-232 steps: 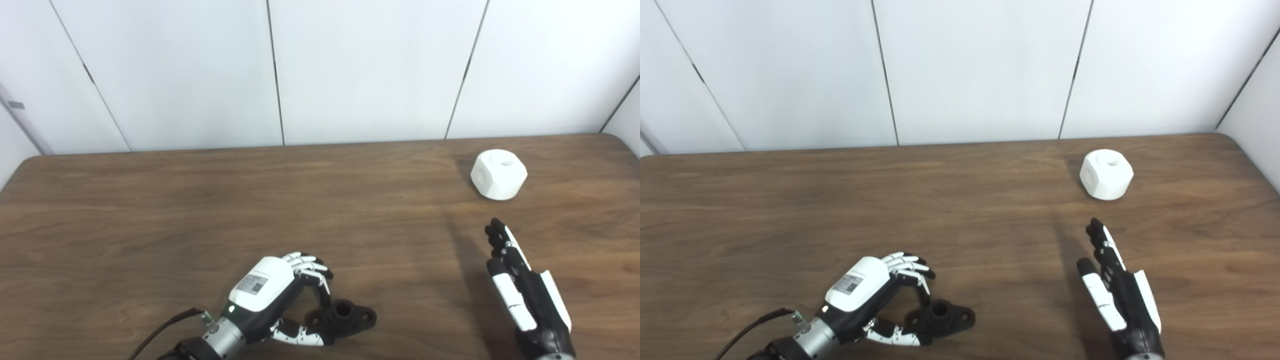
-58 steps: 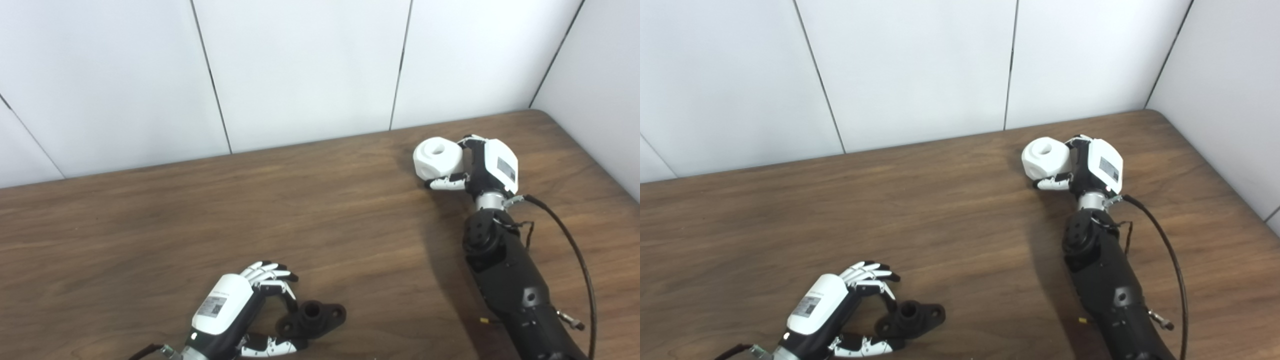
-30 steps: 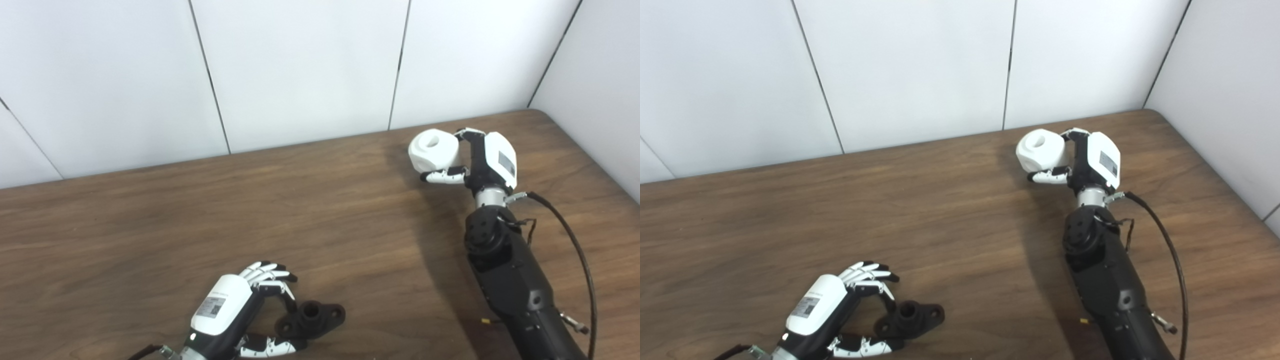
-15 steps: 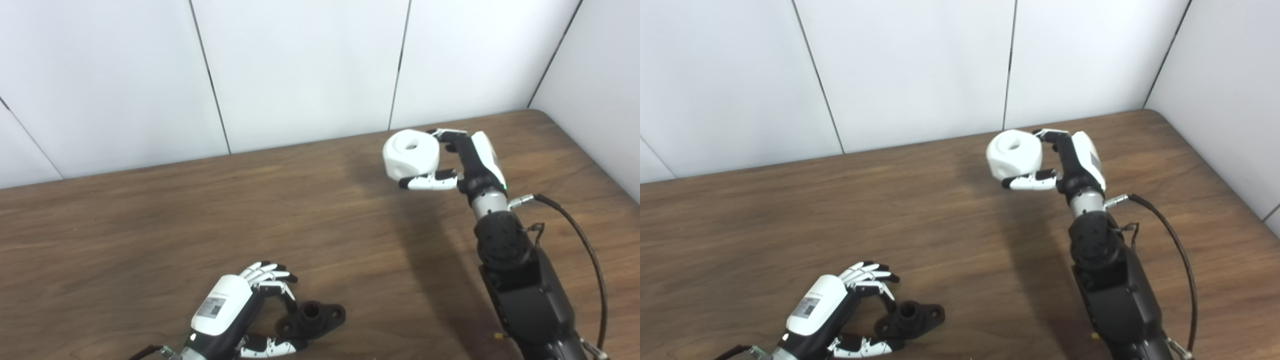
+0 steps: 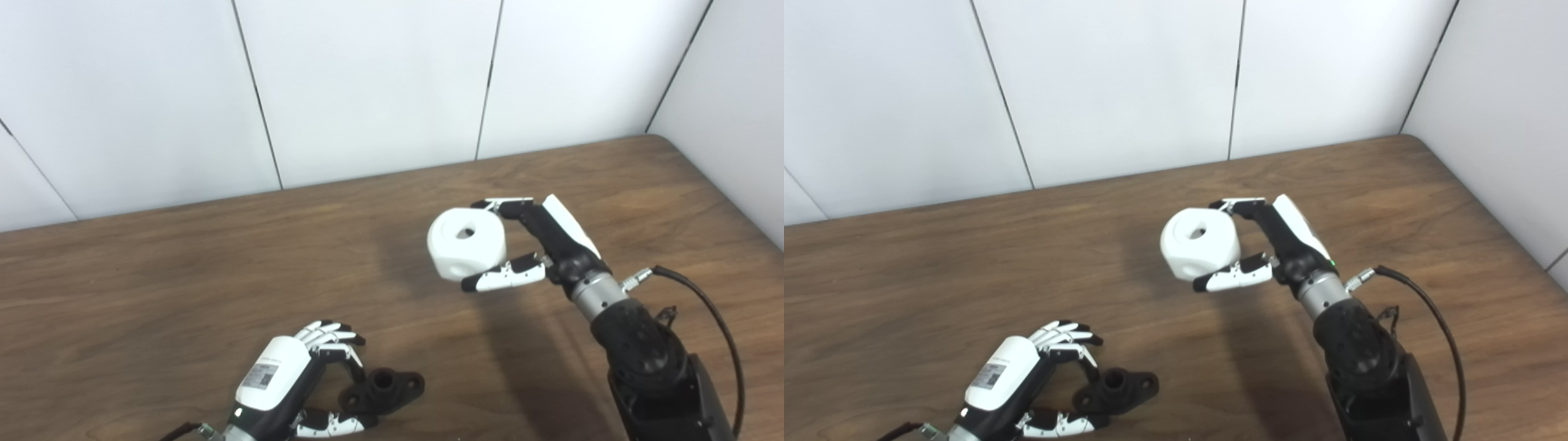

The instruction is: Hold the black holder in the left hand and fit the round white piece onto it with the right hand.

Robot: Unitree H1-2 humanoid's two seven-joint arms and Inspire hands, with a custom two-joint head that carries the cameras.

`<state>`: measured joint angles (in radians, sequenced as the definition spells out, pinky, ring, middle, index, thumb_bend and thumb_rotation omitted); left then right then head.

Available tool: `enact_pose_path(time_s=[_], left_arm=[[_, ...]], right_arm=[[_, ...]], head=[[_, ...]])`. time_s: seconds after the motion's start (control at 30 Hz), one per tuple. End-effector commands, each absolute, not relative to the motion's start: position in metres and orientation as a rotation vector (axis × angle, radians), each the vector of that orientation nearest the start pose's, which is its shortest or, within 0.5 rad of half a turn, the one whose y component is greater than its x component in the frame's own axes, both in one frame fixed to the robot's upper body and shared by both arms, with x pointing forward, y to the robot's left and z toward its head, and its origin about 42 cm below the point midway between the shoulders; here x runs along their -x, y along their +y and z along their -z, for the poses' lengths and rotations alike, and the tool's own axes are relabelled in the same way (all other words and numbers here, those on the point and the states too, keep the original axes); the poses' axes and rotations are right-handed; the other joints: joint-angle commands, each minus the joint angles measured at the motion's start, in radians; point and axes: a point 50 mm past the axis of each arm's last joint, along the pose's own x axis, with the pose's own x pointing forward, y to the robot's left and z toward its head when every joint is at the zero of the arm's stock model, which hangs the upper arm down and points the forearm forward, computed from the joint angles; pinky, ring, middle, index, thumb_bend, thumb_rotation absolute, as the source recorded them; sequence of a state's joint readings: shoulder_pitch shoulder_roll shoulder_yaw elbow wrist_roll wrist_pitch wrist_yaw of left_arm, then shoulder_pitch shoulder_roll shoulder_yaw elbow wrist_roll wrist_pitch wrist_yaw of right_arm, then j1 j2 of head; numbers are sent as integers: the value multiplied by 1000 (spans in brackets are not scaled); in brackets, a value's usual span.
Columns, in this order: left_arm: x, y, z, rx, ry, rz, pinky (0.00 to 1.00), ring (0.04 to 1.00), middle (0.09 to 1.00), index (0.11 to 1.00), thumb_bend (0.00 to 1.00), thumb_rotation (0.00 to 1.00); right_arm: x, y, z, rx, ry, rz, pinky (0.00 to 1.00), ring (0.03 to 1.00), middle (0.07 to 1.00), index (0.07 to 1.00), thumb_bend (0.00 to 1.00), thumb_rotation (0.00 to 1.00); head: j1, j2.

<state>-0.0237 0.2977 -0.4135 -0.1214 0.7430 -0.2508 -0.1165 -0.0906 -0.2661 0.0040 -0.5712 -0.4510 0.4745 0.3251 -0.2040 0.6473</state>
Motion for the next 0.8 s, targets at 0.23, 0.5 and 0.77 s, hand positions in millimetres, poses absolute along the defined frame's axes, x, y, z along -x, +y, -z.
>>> enact_pose_path(time_s=[0.23, 0.5, 0.77], left_arm=[[-251, 170, -103, -1026, -351, 667, 898, 854, 779, 489, 515, 54], [-251, 166, -105, -1027, -351, 668, 898, 850, 777, 489, 515, 53], [-253, 162, -106, -1022, -346, 669, 897, 850, 776, 488, 516, 52]], right_arm=[[-254, -248, -258, 678, -194, -219, 883, 886, 819, 482, 520, 150], [-240, -239, -258, 656, -209, -286, 869, 889, 822, 483, 519, 152], [-228, -229, -254, 653, -230, -347, 885, 899, 830, 484, 518, 154]], head=[[14, 10], [40, 27], [58, 38]])
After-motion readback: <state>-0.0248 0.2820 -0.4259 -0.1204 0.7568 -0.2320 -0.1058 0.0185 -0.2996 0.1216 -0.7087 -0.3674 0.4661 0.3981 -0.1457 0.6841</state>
